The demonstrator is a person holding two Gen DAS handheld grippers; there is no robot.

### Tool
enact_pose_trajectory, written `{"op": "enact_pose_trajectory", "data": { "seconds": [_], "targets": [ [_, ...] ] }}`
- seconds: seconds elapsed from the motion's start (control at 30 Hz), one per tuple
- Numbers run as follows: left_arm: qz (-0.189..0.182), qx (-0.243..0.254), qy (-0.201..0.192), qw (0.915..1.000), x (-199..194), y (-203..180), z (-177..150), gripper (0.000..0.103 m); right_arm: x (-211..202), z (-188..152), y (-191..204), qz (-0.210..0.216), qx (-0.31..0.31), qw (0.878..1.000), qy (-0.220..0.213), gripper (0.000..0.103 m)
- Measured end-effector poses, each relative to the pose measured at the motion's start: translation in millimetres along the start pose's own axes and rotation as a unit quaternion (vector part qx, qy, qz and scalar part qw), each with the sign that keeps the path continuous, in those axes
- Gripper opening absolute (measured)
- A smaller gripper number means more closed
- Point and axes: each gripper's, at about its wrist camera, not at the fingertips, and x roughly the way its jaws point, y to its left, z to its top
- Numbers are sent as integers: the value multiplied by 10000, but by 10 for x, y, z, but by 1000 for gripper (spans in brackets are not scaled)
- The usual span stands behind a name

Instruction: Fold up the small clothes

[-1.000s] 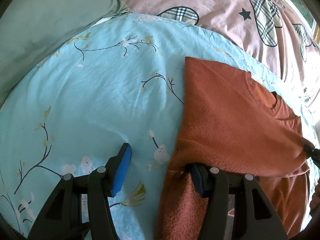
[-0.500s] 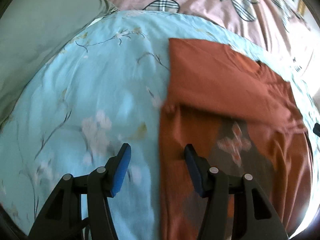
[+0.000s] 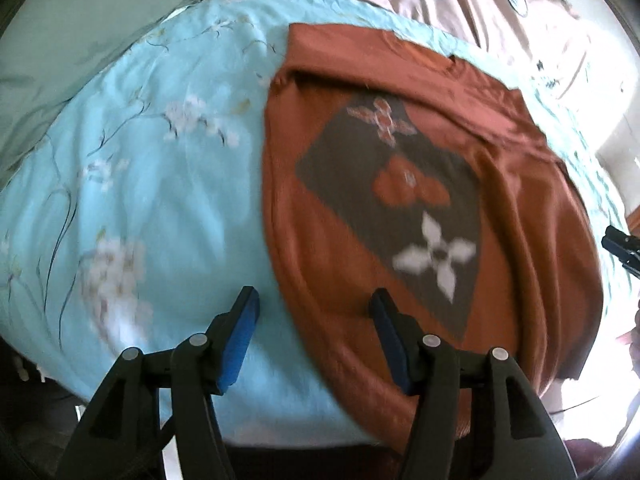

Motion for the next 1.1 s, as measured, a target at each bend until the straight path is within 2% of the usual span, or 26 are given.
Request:
{"op": "enact_pose_trajectory", "data": {
  "seconds": [0.2,0.3,0.4,0.5,0.57,0.73,0.77,0.83,0.87,0.93,0.97,1.0,1.1],
  "targets": [
    [32,176,266,9995,-86,-79,-345,57,-167,-451,-216,263,115,9994,216,46],
    [4,230,487,9985,-68,-44,-443,57,-233,-631,-197,524,101,9983,223,46],
    [-96,151,740,9971,-17,20,-519,55,-183,-794,-119,759,-66,9961,445,46],
    [-101,237,704,9972,-25,3,-551,54,-62,-932,-100,951,-39,9937,592,46],
    [-109,311,717,9969,-21,-17,-567,54,-31,-965,-84,1196,7,9914,536,46],
    [-321,455,784,9954,17,-105,-562,54,84,-1000,7,1480,-26,9866,687,46],
    [-339,509,781,9951,35,-142,-553,54,105,-998,14,1527,13,9863,629,44],
    [-382,617,792,9942,47,-187,-545,54,128,-988,12,1500,71,9867,623,15],
    [-423,641,786,9939,39,-180,-541,53,143,-987,9,1385,76,9882,656,9],
    [-489,658,749,9938,18,-151,-536,34,87,-994,-22,1385,61,9885,610,9],
    [-507,672,739,9937,14,-138,-533,15,-8,-984,-59,1376,34,9892,506,8],
    [-568,674,750,9933,7,-113,-537,7,-89,-966,-112,1377,53,9896,407,8],
    [-733,622,676,9931,-76,5,-565,5,-424,-875,-409,1518,370,9877,-57,8]
  ]
}}
